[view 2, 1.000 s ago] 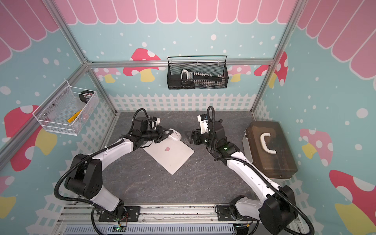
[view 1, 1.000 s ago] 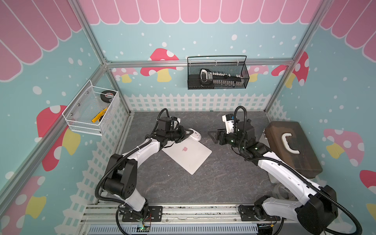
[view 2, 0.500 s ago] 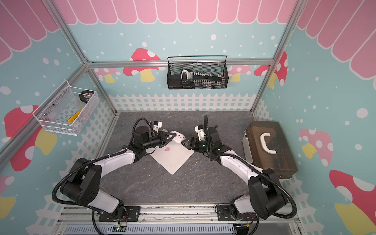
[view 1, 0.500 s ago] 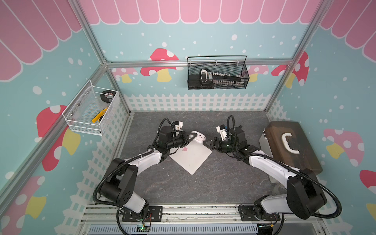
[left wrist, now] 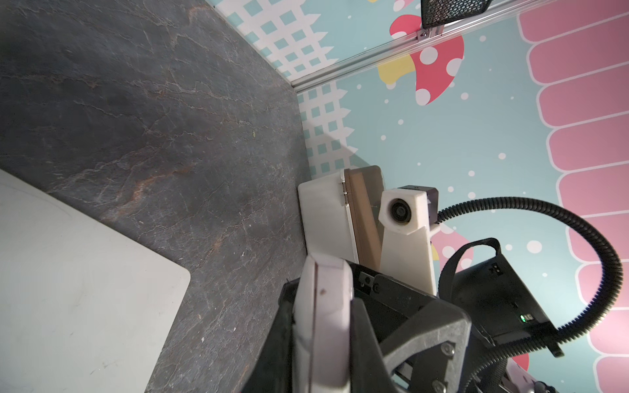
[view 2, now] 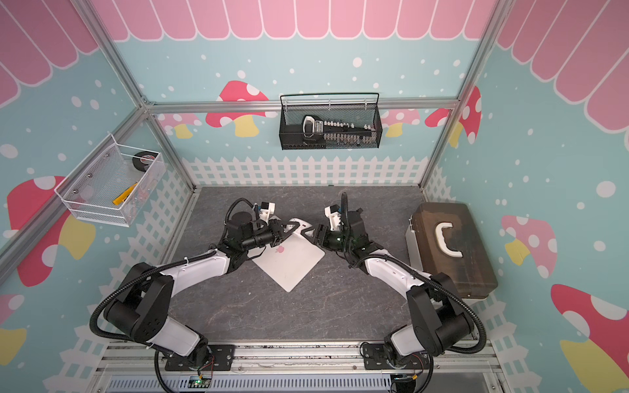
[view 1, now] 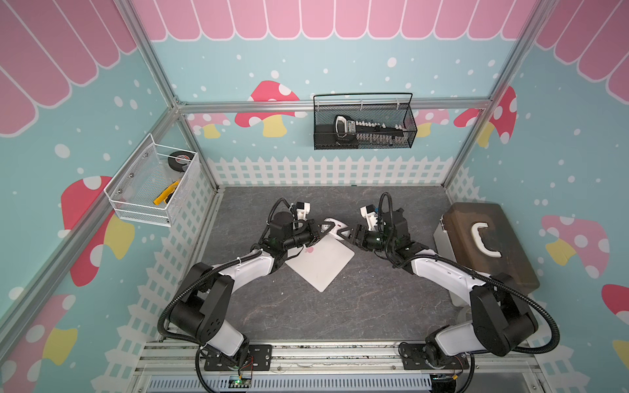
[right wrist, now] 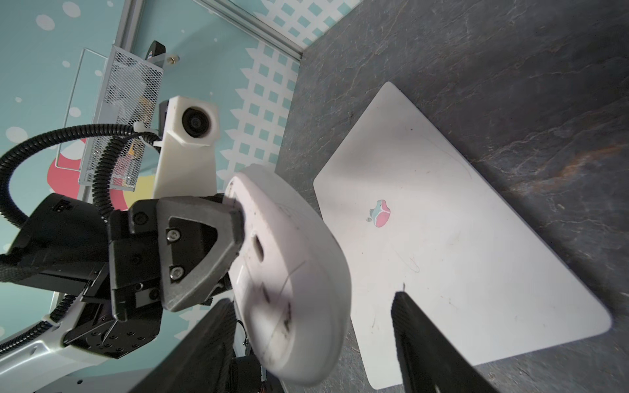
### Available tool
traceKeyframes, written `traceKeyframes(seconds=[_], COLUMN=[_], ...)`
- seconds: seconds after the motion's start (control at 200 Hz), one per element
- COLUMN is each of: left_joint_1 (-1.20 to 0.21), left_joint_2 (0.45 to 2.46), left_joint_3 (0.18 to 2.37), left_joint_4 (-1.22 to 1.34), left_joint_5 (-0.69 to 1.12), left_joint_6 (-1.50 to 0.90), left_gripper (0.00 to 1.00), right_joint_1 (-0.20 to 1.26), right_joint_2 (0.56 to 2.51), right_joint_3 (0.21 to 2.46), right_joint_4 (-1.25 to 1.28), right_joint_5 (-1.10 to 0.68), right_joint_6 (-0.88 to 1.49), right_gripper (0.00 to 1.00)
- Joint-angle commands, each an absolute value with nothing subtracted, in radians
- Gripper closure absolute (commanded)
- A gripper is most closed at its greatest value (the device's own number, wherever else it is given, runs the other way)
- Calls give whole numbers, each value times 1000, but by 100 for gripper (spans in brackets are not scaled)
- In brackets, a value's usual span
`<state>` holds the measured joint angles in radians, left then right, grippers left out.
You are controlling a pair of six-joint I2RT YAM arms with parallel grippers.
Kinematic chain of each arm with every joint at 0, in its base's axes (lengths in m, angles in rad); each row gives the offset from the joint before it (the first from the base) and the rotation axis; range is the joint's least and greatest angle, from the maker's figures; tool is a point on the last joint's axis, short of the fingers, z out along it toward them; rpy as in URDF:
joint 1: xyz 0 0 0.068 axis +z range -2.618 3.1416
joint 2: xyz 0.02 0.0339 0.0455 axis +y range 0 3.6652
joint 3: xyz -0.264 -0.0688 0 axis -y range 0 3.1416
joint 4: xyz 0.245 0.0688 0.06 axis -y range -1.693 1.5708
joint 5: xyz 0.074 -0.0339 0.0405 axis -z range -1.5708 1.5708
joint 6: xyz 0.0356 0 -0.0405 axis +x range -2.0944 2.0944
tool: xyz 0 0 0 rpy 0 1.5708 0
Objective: Insert the wireless mouse receiver into the laptop
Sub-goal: Remove the lid from the mouse.
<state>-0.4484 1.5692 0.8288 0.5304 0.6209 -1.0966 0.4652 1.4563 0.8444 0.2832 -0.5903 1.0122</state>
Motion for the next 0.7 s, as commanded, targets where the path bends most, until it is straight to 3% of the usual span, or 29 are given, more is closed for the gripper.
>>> traceKeyframes(seconds=[0.0,0.165,0.695], left_joint_1=[-453,-457,-456], left_joint_2=[1566,1566,1572], left_joint_3=[837,842,882], left_joint_4=[582,577,545], left_joint_5=[624,621,615], left_joint_6=[-1108,-1102,-1081], left_gripper=[100,100,100], right_joint_1=[463,463,460], right_joint_2=[1479,1490,1477], right_joint_3=[867,865,858], right_joint_4=[316,324,312], right_joint_5=[-572,-566,-574], right_joint_6=[1044,1058,1043], right_gripper=[33,45,67])
